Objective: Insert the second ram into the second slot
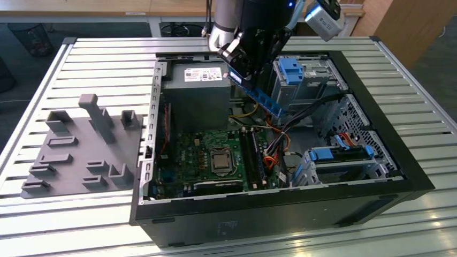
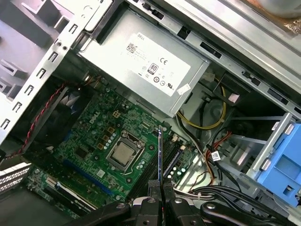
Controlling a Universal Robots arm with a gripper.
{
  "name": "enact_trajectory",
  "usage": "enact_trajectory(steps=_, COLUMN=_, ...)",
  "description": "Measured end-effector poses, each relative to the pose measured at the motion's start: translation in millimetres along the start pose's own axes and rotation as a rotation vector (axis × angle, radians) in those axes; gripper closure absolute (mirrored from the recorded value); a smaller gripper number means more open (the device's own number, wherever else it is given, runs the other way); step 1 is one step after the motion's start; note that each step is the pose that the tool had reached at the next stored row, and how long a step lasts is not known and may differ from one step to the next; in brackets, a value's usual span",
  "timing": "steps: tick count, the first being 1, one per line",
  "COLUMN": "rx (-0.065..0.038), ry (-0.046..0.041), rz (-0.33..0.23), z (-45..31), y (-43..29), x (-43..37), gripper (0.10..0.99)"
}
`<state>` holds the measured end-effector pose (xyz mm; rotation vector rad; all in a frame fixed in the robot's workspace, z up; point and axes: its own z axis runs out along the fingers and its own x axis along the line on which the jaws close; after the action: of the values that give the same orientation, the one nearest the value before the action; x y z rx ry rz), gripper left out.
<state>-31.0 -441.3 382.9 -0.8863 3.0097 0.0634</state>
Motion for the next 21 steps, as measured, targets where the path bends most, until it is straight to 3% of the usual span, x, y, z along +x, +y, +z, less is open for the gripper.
enact_trajectory(steps=21, rx=0.002, ry=-0.006, rz=0.16, z=0.1, y=0.0, x=0.0, gripper=0.949)
